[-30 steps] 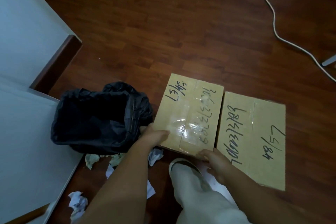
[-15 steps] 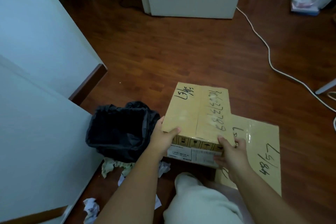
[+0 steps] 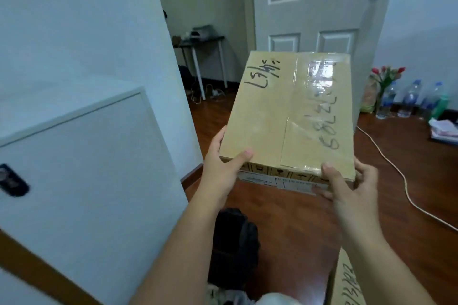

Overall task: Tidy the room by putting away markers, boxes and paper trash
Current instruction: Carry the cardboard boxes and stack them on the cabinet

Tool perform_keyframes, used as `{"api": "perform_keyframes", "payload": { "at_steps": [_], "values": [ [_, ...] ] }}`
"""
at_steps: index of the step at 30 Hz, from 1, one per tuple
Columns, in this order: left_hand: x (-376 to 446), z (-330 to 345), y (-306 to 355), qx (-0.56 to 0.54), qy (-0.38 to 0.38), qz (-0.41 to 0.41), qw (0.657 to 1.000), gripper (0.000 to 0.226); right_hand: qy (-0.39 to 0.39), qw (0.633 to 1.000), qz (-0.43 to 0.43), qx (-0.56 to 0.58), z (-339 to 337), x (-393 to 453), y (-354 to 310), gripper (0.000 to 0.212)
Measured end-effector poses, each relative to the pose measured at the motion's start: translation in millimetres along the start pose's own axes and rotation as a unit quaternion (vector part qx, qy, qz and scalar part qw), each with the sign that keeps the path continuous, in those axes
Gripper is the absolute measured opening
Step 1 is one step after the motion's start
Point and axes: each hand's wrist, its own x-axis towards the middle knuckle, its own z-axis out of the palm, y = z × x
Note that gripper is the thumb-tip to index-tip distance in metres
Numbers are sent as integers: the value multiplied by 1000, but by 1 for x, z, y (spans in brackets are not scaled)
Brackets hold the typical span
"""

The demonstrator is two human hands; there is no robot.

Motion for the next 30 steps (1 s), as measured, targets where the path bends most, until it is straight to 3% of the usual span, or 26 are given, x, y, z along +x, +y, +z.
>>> {"api": "perform_keyframes", "payload": {
  "at_steps": [7,11,15,19,23,25,30],
  "values": [
    [-48,-72,148,-20,71,162,984,78,-137,985,-64,82,90,-36,-98,38],
    [-77,-118,198,0,144,205,968,80,-220,969,-58,95,145,-57,-128,39],
    [-105,-170,235,25,216,239,946,84,-288,951,-62,93,207,-84,-150,27],
    [-124,-214,257,33,264,237,934,75,-337,936,-72,74,260,-102,-162,25],
    [-131,-243,260,50,316,213,923,94,-361,929,-75,18,309,-113,-164,49],
    [-132,-254,254,66,312,192,928,99,-371,926,-73,-11,330,-115,-159,51],
    [-117,-284,236,130,266,156,942,75,-381,921,-79,-34,371,-107,-137,50]
  ]
}}
